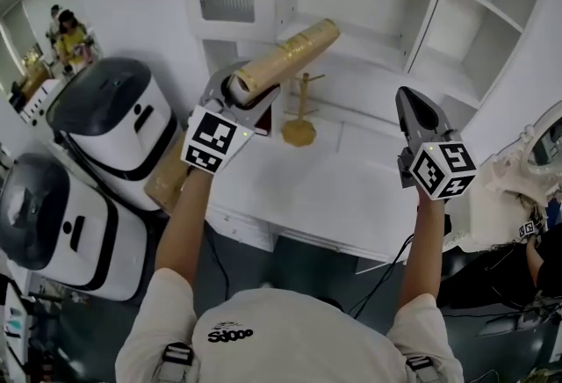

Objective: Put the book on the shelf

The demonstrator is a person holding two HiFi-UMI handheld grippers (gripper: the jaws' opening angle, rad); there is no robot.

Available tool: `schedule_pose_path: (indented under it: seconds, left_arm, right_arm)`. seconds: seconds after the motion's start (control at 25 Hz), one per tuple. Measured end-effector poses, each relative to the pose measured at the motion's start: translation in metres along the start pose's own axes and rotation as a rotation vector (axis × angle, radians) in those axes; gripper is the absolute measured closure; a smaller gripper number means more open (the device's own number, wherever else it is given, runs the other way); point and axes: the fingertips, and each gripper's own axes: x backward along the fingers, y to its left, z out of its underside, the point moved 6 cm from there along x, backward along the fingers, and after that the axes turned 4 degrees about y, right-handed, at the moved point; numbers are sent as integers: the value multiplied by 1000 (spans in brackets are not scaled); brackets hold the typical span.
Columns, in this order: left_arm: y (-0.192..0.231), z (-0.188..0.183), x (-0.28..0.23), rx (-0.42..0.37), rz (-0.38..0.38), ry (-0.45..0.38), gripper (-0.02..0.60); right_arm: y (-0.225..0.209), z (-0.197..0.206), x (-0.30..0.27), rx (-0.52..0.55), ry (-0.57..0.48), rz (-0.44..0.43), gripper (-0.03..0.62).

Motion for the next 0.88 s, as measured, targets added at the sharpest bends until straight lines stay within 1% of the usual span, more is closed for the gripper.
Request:
schedule_pose_path:
  seconds: [0.16, 0.36, 0.56, 0.64, 0.76, 0.88]
  left_arm:
    - [23, -22, -17, -77, -21, -1, 336]
    - [29, -54, -46, -214, -24, 18, 336]
    - [33, -90, -71, -264, -40, 12, 336]
    - [33, -103, -79, -298, -50, 16, 336]
    - [42, -122, -87, -365, -97, 28, 336]
    - [52, -137, -96, -454, -156, 60, 336]
  right_arm:
    - [-21, -12, -12, -1, 4, -5, 592]
    - [-48, -30, -21, 10, 1, -18, 592]
    - [-64, -57, -33, 82, -16, -38, 592]
    - [-70, -67, -37, 94, -26, -41, 592]
    - [-78, -77, -40, 75, -50, -29, 592]
    - [-88, -81, -43, 71, -48, -8, 592]
